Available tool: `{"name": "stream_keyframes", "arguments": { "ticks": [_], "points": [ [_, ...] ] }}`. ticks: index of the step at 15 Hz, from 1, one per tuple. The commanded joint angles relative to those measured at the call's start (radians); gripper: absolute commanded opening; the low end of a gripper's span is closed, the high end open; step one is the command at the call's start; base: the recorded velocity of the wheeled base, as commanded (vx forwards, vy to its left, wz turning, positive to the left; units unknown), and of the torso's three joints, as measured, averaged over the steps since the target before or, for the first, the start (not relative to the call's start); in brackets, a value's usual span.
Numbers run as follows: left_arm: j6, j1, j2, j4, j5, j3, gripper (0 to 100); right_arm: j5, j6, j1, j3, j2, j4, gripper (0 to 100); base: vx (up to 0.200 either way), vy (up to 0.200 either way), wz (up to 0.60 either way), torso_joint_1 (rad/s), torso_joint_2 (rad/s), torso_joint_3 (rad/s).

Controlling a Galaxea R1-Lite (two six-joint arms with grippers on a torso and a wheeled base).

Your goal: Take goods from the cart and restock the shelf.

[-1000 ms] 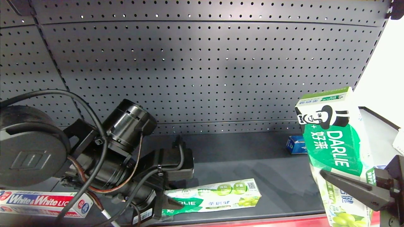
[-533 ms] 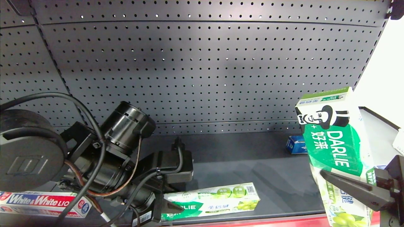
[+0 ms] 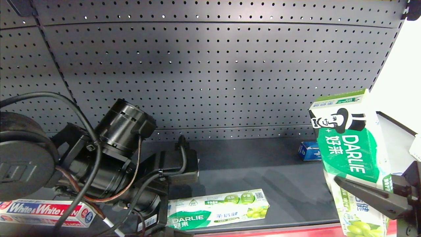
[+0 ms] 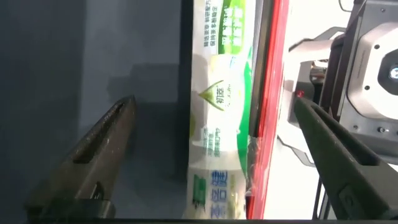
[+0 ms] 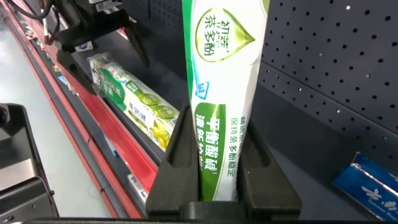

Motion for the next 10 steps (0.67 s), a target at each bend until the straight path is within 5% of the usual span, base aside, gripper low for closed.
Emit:
{"name": "stream_keyframes", "arguments": {
  "ticks": [1,10],
  "points": [
    [0.000,0.009,-0.047,0.001,0.001,0.016,100,0.000,0.000,0.000,-0.005,0.001,-0.001,0,0.000,0.000,0.00,0.000,0.00,0.000],
    [-0.003,0.108,-0.267,-0.003,-0.001,0.144,100,0.000,0.000,0.005,-0.014,0.006,0.001,0,0.000,0.000,0.00,0.000,0.00,0.000]
  ]
}}
